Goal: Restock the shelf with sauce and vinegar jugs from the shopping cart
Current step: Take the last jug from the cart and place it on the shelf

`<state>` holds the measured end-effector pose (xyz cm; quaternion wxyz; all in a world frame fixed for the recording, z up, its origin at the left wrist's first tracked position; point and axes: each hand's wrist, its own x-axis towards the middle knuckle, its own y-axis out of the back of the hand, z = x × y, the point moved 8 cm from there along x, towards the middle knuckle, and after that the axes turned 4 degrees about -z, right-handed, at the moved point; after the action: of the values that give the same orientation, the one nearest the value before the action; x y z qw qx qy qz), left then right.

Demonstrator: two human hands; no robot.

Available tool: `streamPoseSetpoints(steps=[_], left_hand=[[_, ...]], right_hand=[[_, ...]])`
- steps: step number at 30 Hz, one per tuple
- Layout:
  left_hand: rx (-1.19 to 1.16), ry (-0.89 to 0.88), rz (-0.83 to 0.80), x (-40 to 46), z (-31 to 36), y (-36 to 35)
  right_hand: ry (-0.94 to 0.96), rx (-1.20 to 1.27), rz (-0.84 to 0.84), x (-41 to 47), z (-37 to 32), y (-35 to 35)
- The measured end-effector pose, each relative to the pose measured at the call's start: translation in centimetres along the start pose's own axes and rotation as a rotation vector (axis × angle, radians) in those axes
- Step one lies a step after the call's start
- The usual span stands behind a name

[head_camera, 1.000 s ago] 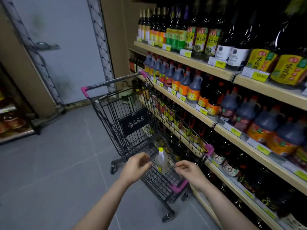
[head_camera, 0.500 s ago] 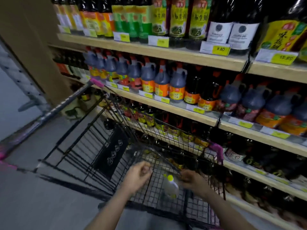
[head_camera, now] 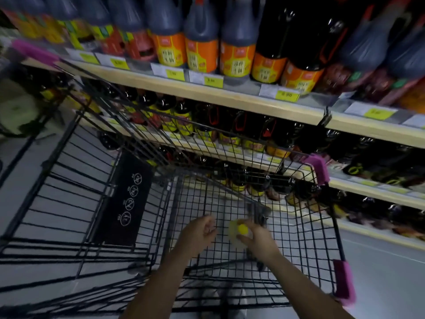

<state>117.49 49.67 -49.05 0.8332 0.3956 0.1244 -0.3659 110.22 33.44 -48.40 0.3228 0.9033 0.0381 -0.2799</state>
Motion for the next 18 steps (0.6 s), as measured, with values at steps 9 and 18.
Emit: streamPoseSetpoints(steps=[9,18], left_hand=[[-0.021,0.021,-0.029,0.1,2.2,1.0],[-0.227,-0.093,-0.208,-4.6,12.8,2.7]], right_hand=[[0.109,0.045,0.11,-1.3,-0.9,5.2],[0.334,0.141,0.079,-8.6,-11.8,18.4]])
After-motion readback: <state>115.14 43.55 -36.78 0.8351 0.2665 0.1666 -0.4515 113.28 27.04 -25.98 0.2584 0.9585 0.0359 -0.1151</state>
